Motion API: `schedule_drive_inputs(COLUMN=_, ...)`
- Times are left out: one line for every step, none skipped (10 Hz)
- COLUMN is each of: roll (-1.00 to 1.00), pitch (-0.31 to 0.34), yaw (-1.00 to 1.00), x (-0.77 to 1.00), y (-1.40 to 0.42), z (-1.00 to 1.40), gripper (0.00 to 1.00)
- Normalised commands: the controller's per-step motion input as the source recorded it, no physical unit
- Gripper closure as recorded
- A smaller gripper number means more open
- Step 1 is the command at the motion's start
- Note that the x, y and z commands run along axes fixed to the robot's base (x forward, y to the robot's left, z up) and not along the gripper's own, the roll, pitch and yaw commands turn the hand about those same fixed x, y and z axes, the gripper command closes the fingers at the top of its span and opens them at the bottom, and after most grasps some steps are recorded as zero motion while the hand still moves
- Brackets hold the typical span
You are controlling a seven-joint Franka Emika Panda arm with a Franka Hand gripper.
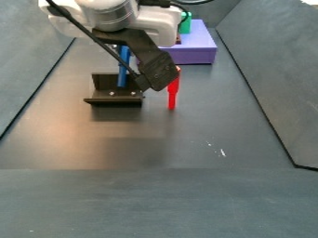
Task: Pick up the blue object. Move up. Place the blue object on the fixture. Regrasp the blue object. Move to above the board. Insert the blue object.
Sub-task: Place the blue object on the fixture.
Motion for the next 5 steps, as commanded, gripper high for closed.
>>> schedule_drive_inputs(roll=-0.15, pitch=0.126, yaw=-0.04, x=1.00, y=0.02, z=-0.32, gripper=1.00)
schedule_drive_inputs(roll=-0.19, pitch=0.031, yaw=-0.18, x=0.96, y=0.05, z=-0.33, gripper=1.00)
schedule_drive_inputs(roll=-0.11, pitch=0.000, yaw=-0.20, x=0.85, y=0.03, z=-0.28, gripper=1.00)
schedule_drive_inputs(roll=-0.13, pitch=0.000, yaw=-0.19, x=0.70, y=0.01, z=-0.25, gripper=1.00)
schedule_drive_inputs(roll=-0.09, pitch=0.000, yaw=-0.09, x=0.51, y=0.04, z=-0.22, gripper=1.00)
